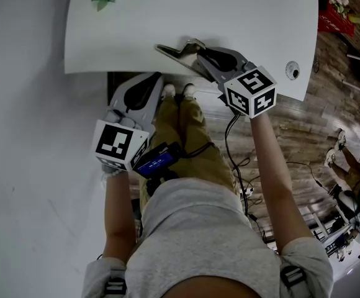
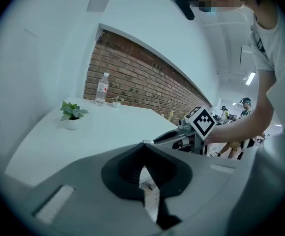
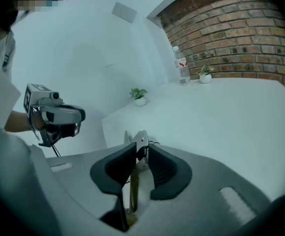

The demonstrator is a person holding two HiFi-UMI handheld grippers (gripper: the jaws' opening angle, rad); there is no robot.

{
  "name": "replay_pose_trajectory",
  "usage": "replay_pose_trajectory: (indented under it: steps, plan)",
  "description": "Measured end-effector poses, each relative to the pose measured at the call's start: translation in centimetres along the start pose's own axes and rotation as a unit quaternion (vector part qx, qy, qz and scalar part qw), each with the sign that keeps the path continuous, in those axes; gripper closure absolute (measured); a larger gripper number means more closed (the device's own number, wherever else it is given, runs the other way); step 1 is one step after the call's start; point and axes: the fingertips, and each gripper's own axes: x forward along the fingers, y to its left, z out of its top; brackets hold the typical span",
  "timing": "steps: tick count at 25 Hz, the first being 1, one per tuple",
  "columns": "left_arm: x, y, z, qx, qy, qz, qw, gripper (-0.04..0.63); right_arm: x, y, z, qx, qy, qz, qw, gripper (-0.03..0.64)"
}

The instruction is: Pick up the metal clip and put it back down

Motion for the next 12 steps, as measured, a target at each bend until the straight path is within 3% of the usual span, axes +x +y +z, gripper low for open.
replay_pose_trajectory:
  steps: [5,10,12]
  plan:
    - [-0.4,0.0,-0.2,0.009,-0.006,0.000,0.9999,0.583,0.1,-0.4,0.4,-0.043,0.002,-0.041,0.998,0.525]
    - [-0.9,0.0,0.6,0.014,-0.009,0.008,0.9998,0.583,-0.7,0.3,1.0,-0.047,-0.005,-0.057,0.997,0.518]
    - [-1.0,0.0,1.0,0.019,-0.012,0.011,0.9997,0.584,-1.5,0.2,1.7,-0.048,-0.023,-0.073,0.996,0.566]
